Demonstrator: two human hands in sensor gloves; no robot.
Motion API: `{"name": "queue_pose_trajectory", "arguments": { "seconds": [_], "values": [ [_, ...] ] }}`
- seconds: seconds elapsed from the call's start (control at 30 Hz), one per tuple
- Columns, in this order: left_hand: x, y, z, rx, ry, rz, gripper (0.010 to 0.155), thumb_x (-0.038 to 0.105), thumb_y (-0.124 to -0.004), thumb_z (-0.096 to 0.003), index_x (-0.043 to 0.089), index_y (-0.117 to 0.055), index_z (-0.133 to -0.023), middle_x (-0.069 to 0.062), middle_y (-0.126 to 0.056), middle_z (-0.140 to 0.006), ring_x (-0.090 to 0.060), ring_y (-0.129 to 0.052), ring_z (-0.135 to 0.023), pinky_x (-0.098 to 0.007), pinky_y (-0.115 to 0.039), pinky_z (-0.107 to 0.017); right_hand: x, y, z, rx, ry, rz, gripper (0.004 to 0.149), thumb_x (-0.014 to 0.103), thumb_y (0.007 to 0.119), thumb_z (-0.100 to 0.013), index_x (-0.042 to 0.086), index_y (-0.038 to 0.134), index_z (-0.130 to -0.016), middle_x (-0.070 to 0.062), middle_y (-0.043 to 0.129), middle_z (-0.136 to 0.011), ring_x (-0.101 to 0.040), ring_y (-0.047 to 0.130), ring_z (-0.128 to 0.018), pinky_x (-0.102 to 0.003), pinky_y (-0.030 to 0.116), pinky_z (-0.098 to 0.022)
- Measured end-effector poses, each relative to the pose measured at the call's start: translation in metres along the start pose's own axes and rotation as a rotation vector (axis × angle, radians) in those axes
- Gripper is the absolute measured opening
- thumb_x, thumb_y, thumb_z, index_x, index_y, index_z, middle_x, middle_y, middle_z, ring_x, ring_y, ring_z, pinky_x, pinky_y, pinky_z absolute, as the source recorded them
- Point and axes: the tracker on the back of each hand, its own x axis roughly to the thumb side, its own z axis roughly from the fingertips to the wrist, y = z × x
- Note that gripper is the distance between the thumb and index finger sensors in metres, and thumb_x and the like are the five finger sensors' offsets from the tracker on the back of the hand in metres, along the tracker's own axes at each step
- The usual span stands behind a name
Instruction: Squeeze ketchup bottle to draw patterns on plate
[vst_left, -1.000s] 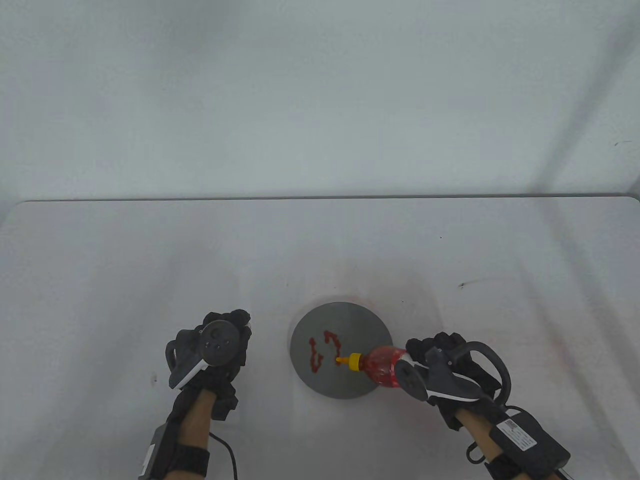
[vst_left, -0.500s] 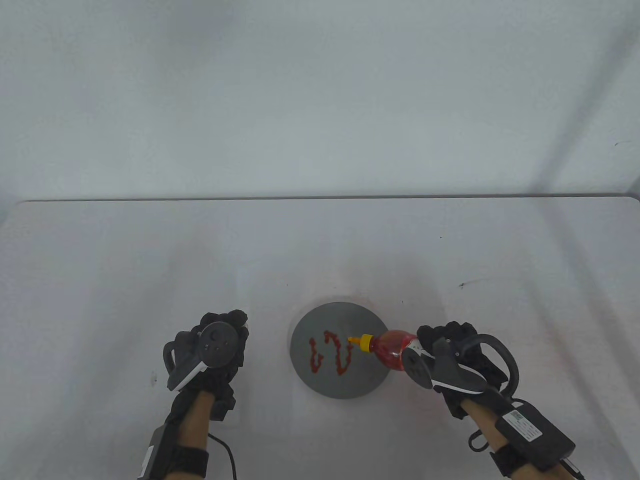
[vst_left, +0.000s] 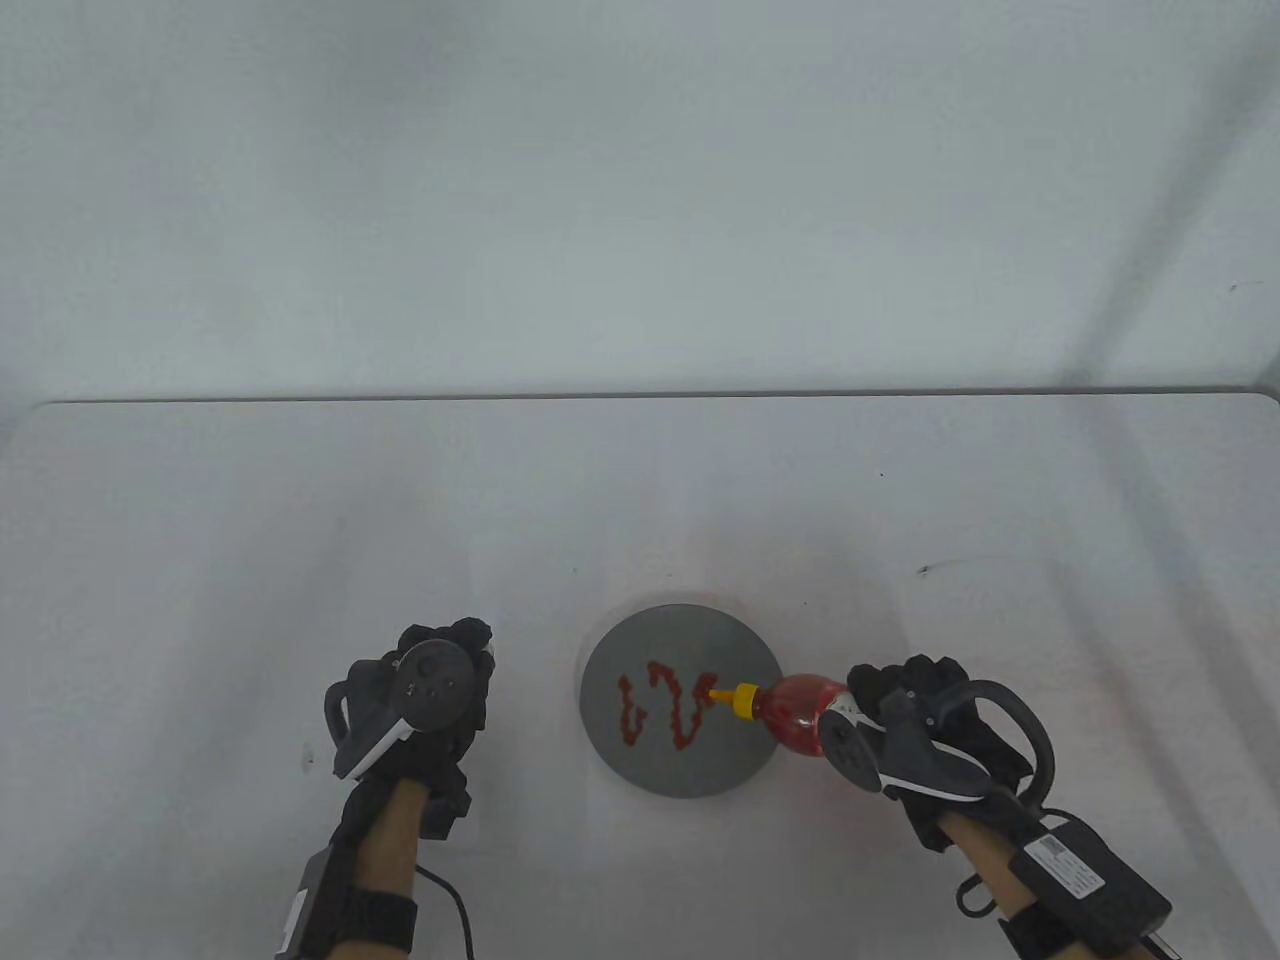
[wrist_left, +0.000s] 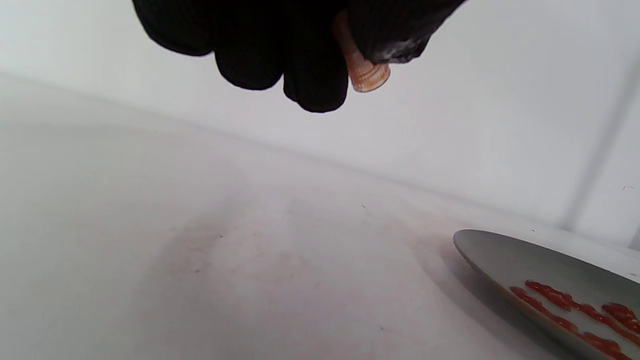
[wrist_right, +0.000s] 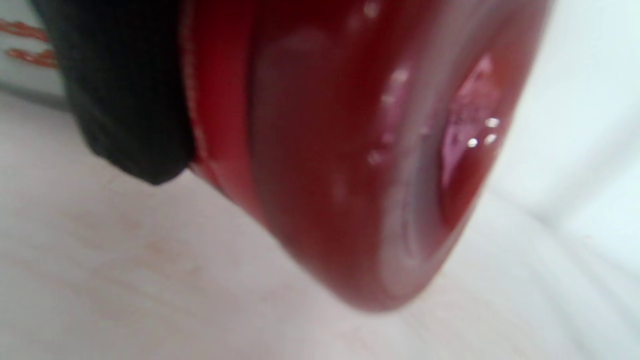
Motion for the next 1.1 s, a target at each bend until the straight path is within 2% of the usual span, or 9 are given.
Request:
{"name": "queue_pose_trajectory", "arguments": {
  "seconds": [0.03, 0.27, 0.57, 0.67, 0.73, 0.77, 0.83, 0.97, 1.1],
  "values": [
    [0.001, 0.000, 0.000, 0.003, -0.002, -0.007, 0.044, 0.032, -0.071, -0.0563, 0.016, -0.063, -0.097, -0.010, -0.087, -0.091, -0.032, -0.083, -0.087, -0.060, -0.069, -0.066, -0.001, 0.001, 0.004, 0.051, 0.013, -0.010, 0.086, 0.054, 0.107, -0.033, 0.017, 0.067, -0.100, -0.017, 0.089, -0.091, -0.036, 0.087, -0.076, -0.060, 0.073, -0.066],
    [-0.001, 0.003, 0.001, 0.014, 0.009, -0.009, 0.044, 0.032, -0.071, -0.0561, 0.015, -0.063, -0.096, -0.010, -0.089, -0.090, -0.032, -0.084, -0.086, -0.060, -0.070, -0.065, -0.009, 0.008, 0.021, 0.025, 0.026, -0.026, 0.086, 0.054, 0.107, -0.033, 0.016, 0.068, -0.099, -0.017, 0.090, -0.090, -0.036, 0.087, -0.074, -0.060, 0.073, -0.066],
    [-0.008, 0.007, 0.002, 0.044, 0.039, -0.013, 0.044, 0.032, -0.071, -0.0560, 0.015, -0.063, -0.096, -0.010, -0.089, -0.090, -0.032, -0.084, -0.086, -0.060, -0.070, -0.065, -0.036, 0.016, -0.004, 0.003, 0.094, -0.057, 0.085, 0.054, 0.107, -0.033, 0.015, 0.069, -0.099, -0.018, 0.091, -0.089, -0.037, 0.088, -0.073, -0.060, 0.074, -0.065],
    [-0.010, 0.010, 0.004, 0.052, 0.048, -0.013, 0.044, 0.032, -0.071, -0.0561, 0.015, -0.063, -0.096, -0.010, -0.088, -0.090, -0.032, -0.084, -0.086, -0.060, -0.070, -0.065, -0.037, 0.017, 0.000, 0.028, 0.094, -0.051, 0.085, 0.055, 0.107, -0.033, 0.016, 0.069, -0.099, -0.017, 0.091, -0.089, -0.036, 0.088, -0.073, -0.060, 0.074, -0.065],
    [-0.011, 0.010, 0.004, 0.053, 0.053, -0.010, 0.044, 0.032, -0.071, -0.0561, 0.015, -0.063, -0.096, -0.010, -0.088, -0.090, -0.031, -0.084, -0.086, -0.060, -0.070, -0.065, -0.038, 0.020, 0.008, 0.003, 0.081, -0.076, 0.085, 0.054, 0.107, -0.032, 0.015, 0.070, -0.098, -0.018, 0.092, -0.088, -0.037, 0.089, -0.072, -0.060, 0.074, -0.064],
    [-0.011, 0.010, 0.005, 0.052, 0.054, -0.010, 0.044, 0.032, -0.071, -0.0560, 0.015, -0.063, -0.096, -0.010, -0.089, -0.090, -0.032, -0.084, -0.086, -0.060, -0.070, -0.065, -0.040, 0.021, 0.012, 0.093, 0.107, -0.086, 0.086, 0.055, 0.106, -0.033, 0.016, 0.069, -0.099, -0.017, 0.091, -0.089, -0.035, 0.088, -0.073, -0.059, 0.074, -0.066],
    [-0.011, 0.010, 0.005, 0.049, 0.052, -0.010, 0.044, 0.032, -0.071, -0.0560, 0.015, -0.063, -0.096, -0.010, -0.089, -0.090, -0.032, -0.084, -0.086, -0.060, -0.070, -0.065, -0.038, 0.023, 0.021, 0.024, 0.088, -0.064, 0.086, 0.054, 0.107, -0.032, 0.015, 0.070, -0.099, -0.018, 0.092, -0.089, -0.037, 0.088, -0.072, -0.060, 0.074, -0.065],
    [-0.011, 0.010, 0.003, 0.050, 0.041, -0.006, 0.044, 0.032, -0.071, -0.0561, 0.015, -0.063, -0.096, -0.010, -0.088, -0.090, -0.032, -0.084, -0.086, -0.060, -0.070, -0.065, -0.042, 0.029, 0.038, 0.098, 0.122, -0.061, 0.086, 0.056, 0.106, -0.033, 0.016, 0.068, -0.100, -0.017, 0.090, -0.091, -0.036, 0.088, -0.074, -0.060, 0.073, -0.066],
    [-0.008, 0.008, 0.002, 0.045, 0.035, -0.012, 0.044, 0.032, -0.071, -0.0561, 0.015, -0.063, -0.096, -0.010, -0.088, -0.090, -0.032, -0.084, -0.086, -0.060, -0.070, -0.065, -0.046, 0.034, 0.051, 0.015, 0.110, -0.092, 0.091, 0.059, 0.105, -0.034, 0.015, 0.065, -0.102, -0.019, 0.088, -0.093, -0.038, 0.086, -0.076, -0.061, 0.072, -0.066]
  ]
}}
